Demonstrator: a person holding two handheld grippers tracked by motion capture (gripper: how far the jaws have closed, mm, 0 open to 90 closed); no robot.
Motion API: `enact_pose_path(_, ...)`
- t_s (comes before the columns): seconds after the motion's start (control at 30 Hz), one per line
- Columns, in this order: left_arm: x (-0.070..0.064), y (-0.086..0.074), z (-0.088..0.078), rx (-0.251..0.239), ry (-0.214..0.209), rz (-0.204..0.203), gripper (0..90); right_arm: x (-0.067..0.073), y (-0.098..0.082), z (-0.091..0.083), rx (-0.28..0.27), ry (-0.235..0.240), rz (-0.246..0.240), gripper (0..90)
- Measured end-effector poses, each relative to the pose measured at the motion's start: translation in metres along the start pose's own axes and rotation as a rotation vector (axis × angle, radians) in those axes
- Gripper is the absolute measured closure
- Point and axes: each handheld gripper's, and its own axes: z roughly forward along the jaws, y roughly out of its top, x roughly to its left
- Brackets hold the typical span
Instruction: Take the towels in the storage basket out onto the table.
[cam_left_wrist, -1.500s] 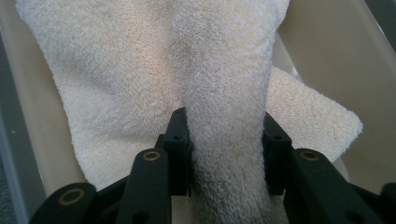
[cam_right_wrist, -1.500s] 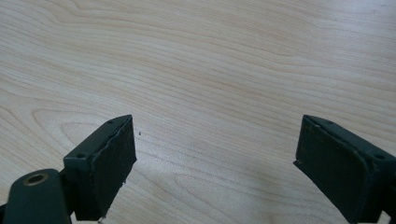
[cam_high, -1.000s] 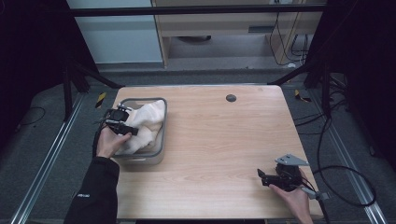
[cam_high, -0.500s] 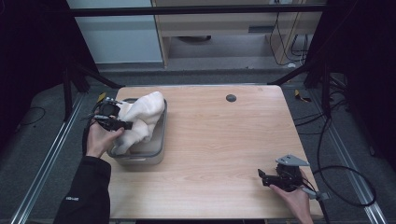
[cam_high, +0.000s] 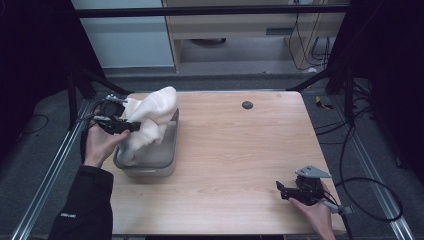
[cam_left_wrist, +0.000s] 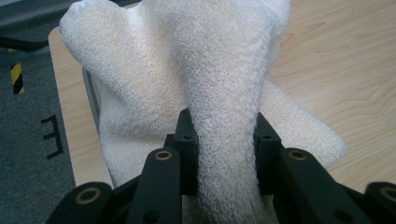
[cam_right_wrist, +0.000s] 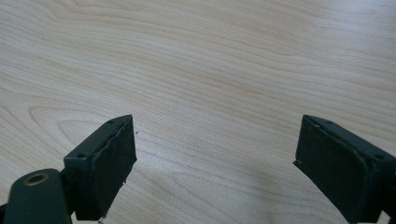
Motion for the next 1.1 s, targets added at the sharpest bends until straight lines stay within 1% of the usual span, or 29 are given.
enact_pose_path(0.07,-0.003,0.002,-0.003,0.000,-0.003,0.010,69.6,0.000,0.000,0.000,0.001,0.004,0.004,12.0)
enact_pose_path(0.1,-0.005,0.003,-0.004,-0.001,-0.005,0.016,69.5,0.000,0.000,0.000,-0.001,0.000,-0.004,12.0)
enact_pose_path(0.13,-0.005,0.003,-0.004,-0.001,-0.005,0.016,69.5,0.000,0.000,0.000,0.001,0.004,0.005,12.0)
enact_pose_path(0.2,-0.010,0.006,-0.009,-0.010,-0.021,0.026,69.5,0.000,0.000,0.000,0.002,0.004,0.003,12.0)
enact_pose_path(0.33,-0.016,0.010,-0.015,-0.024,-0.029,0.051,69.6,0.000,0.000,0.000,0.002,0.002,-0.003,12.0)
enact_pose_path(0.37,-0.016,0.010,-0.015,-0.024,-0.029,0.051,69.5,0.000,0.000,0.000,0.001,0.002,-0.004,12.0)
enact_pose_path(0.4,-0.020,0.013,-0.018,-0.025,-0.031,0.062,69.5,0.000,0.000,0.000,0.002,0.004,-0.001,12.0)
enact_pose_path(0.43,-0.022,0.014,-0.020,-0.026,-0.035,0.064,69.5,0.000,0.000,0.000,0.002,0.006,0.003,12.0)
enact_pose_path(0.63,-0.031,0.017,-0.028,-0.025,-0.048,0.100,69.5,0.000,0.000,0.000,0.002,0.006,0.004,12.0)
enact_pose_path(0.67,-0.034,0.017,-0.030,-0.027,-0.051,0.115,69.5,0.000,0.000,0.000,-0.001,0.002,-0.004,12.0)
enact_pose_path(0.73,-0.038,0.018,-0.034,-0.024,-0.058,0.126,69.6,0.000,0.000,0.000,-0.001,0.002,-0.002,12.0)
enact_pose_path(0.87,-0.046,0.021,-0.041,-0.033,-0.066,0.146,69.5,-0.001,0.000,0.000,-0.005,0.004,0.000,12.0)
enact_pose_path(0.93,-0.048,0.021,-0.042,-0.033,-0.072,0.149,69.5,-0.001,0.000,0.000,-0.005,0.003,-0.001,12.0)
enact_pose_path(0.97,-0.053,0.023,-0.043,-0.030,-0.080,0.162,69.5,-0.001,0.000,-0.001,-0.007,0.003,-0.001,12.0)
enact_pose_path(1.1,-0.063,0.026,-0.046,-0.028,-0.094,0.189,69.5,-0.001,0.000,-0.001,-0.009,0.005,-0.001,12.0)
